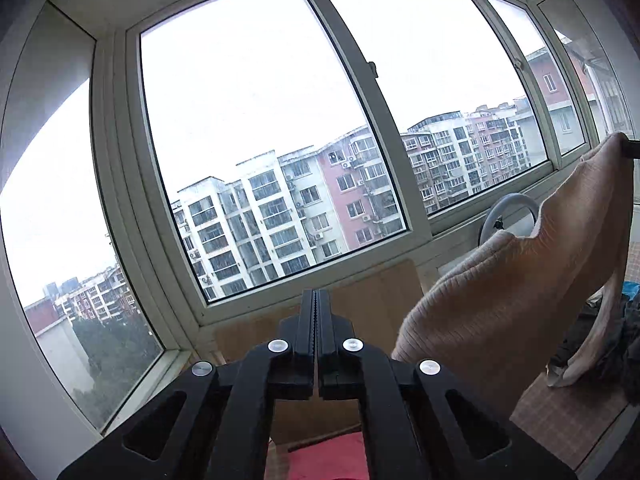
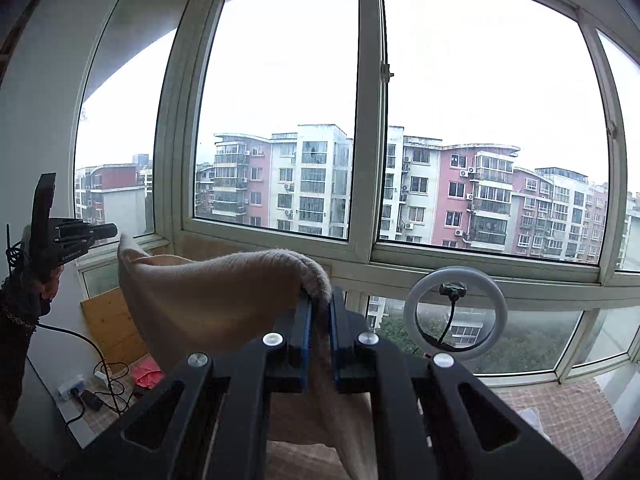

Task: Fold clothes
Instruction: 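Lift the sweater high with both grippers and shake it out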

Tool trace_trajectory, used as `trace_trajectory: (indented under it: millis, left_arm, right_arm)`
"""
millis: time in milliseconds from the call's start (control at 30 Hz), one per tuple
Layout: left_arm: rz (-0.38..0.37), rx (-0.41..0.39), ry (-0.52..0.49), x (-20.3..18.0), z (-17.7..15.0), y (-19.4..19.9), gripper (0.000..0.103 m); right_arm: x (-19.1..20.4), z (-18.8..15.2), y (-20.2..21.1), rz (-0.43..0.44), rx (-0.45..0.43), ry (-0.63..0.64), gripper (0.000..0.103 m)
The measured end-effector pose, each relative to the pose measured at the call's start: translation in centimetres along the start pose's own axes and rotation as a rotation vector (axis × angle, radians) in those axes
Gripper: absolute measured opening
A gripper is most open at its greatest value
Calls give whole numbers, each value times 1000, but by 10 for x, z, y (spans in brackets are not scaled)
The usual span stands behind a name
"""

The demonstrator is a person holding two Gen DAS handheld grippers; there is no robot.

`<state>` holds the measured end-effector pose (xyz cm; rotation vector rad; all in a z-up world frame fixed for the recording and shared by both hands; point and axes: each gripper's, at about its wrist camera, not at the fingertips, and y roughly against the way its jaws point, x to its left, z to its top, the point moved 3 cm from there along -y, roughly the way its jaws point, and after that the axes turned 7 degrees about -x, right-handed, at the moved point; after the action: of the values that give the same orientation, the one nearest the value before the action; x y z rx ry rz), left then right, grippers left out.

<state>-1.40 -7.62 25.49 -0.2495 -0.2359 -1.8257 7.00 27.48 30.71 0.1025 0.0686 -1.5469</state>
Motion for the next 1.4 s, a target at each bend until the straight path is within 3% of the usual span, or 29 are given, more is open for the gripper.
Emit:
trace_trajectory:
  millis: [67, 133, 233, 300, 400, 467, 567, 667, 800, 933, 1067, 1100, 1133, 1167, 1200, 1300, 1400]
  left_arm:
    - [-68, -33, 80, 12, 16, 18, 0]
    - [-76, 53, 35, 0, 3, 7, 0]
    - [-194, 187, -22, -42, -55, -16, 0]
    - [-310, 293, -12, -79, -109, -35, 0]
    - [-504, 451, 19, -150, -194, -54, 0]
    - [-616, 552, 25, -204, -246, -57, 0]
    - [-759, 678, 38, -288, -300, -38, 5]
    - [-861, 770, 119, -348, -333, -15, 14]
    - [-886, 909, 261, -402, -355, -4, 21]
    - [-826, 924, 276, -429, -359, 3, 49]
    - [-784, 942, 335, -442, -358, -7, 57]
    - [-769, 944, 339, -444, -358, -9, 56]
    - [-759, 953, 373, -445, -360, -12, 47]
    - [-749, 963, 409, -445, -363, -15, 14]
    - [-746, 977, 458, -442, -363, -17, 5]
    - [-694, 926, 482, -421, -342, -15, 5]
    - [-596, 821, 454, -370, -290, -19, 5]
  right_arm:
    - [-2, 13, 24, -7, -22, 0, 7]
    - [-3, 10, 31, -24, -7, -4, 7]
    - [-7, -34, 13, -42, 123, -16, 7]
    - [-17, -85, -7, -90, 245, -4, 7]
    - [-47, -190, -39, -125, 478, -66, 7]
    - [-73, -250, -55, -200, 598, -66, 7]
    - [-118, -302, -59, -261, 697, -123, 7]
    - [-159, -315, -51, -294, 737, -102, 7]
    - [-191, -324, -41, -260, 764, -105, 7]
    - [-202, -333, -40, -193, 782, -82, 7]
    - [-207, -343, -46, -128, 785, -67, 7]
    - [-208, -346, -47, -114, 784, -64, 7]
    - [-208, -347, -48, -102, 783, -59, 7]
    - [-209, -349, -49, -91, 782, -55, 7]
    - [-210, -350, -49, -83, 779, -57, 7]
    - [-215, -348, -46, -56, 750, -107, 7]
    - [-216, -333, -41, -13, 691, -194, 7]
